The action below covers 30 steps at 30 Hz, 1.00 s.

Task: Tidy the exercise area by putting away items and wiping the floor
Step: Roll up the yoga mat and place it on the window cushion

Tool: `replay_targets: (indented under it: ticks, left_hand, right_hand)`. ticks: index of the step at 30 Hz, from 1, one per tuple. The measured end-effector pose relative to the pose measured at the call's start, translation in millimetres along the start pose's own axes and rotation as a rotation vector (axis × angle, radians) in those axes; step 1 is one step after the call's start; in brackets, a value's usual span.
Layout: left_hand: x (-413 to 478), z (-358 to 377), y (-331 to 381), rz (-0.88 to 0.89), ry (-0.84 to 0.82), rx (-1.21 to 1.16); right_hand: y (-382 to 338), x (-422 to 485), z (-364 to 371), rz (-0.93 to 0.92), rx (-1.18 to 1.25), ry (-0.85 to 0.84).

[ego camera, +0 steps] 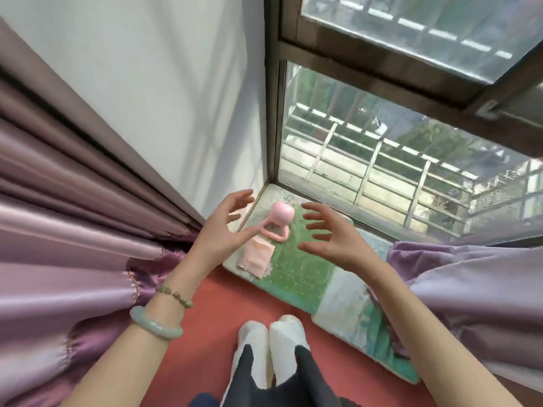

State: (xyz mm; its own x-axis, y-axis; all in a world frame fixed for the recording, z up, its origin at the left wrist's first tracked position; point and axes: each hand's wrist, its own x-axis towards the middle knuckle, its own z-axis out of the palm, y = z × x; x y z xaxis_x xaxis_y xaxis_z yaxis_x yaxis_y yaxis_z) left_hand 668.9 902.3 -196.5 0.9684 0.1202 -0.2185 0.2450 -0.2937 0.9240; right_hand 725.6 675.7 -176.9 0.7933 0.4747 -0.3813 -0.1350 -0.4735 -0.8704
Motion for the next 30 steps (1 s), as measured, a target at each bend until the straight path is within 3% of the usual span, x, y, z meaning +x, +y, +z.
replay_targets:
  ticks: [6,14,23,30]
  left_hand:
    - [-30.2,-9.1,113.9,0.139,-0.057,0.023]
    - [-43.1,17.3,192.7,0.303,-0.152,-0.01]
    - [-39.9,47.8,241.8,0.467,-0.458,-0.007]
    - [-73.0,90.5,269.9,0.617,-0.775,-0.042]
  right_hand:
    - [-67.9,-69.9,-54.7,-0.102,0.073,0.143]
    - [-103.1,-137.3,-103.3,-0.215,0.145,0.287]
    - [-109.2,-216.9,-106.8,-0.189,0.252,0.613]
    - [-97.8,-312.3,-68.5,-0.129,0.348,0.981]
